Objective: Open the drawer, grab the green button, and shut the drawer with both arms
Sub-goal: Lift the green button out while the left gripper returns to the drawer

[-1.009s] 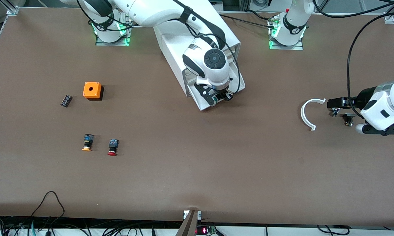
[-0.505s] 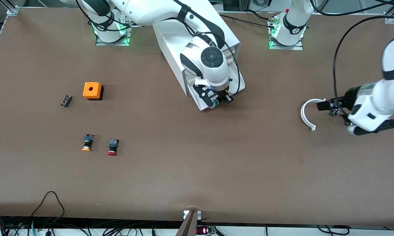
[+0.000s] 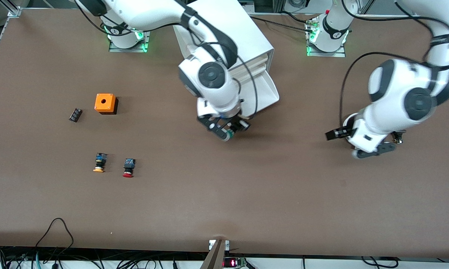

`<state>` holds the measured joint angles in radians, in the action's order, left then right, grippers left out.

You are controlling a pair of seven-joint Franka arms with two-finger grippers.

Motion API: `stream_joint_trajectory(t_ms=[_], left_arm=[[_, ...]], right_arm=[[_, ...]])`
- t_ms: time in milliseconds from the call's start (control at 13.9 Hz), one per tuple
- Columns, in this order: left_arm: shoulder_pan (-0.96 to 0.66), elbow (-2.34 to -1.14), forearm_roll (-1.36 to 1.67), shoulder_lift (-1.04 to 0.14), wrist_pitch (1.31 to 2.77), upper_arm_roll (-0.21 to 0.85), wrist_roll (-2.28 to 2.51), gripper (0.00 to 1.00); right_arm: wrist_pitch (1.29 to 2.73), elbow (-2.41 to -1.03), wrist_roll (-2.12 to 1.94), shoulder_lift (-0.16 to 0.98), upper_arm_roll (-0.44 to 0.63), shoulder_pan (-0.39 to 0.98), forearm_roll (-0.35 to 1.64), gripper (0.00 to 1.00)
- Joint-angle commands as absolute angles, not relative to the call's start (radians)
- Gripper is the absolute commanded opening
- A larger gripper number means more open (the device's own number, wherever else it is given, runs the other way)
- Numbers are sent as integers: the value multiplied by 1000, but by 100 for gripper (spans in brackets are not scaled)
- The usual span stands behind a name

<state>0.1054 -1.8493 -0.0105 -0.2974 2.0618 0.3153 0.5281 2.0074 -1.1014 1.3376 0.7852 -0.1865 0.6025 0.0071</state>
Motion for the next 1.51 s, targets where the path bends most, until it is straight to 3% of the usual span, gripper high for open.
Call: stream_joint_trajectory(t_ms=[0, 288, 577, 1153, 1441], left_arm=[[109, -1960, -28, -276, 2205, 388, 708, 98], [-3, -1962, -40, -392, 2324, 410, 944, 96], [-109, -1962, -205, -452, 2338, 411, 1072, 97], [-241, -1967, -215, -499, 2321, 417, 1278, 98], [-252, -1974, -213, -508, 2309, 489, 1278, 98]], right_arm=[[1947, -1108, 1128, 753, -204, 525, -2, 0], [1875, -1109, 788, 744, -206, 407, 8, 0], [1859, -1117, 540, 744, -206, 299, 8, 0], [1878, -1187, 348, 785, -202, 189, -44, 0], [1965, -1268, 334, 802, -202, 172, -60, 0]])
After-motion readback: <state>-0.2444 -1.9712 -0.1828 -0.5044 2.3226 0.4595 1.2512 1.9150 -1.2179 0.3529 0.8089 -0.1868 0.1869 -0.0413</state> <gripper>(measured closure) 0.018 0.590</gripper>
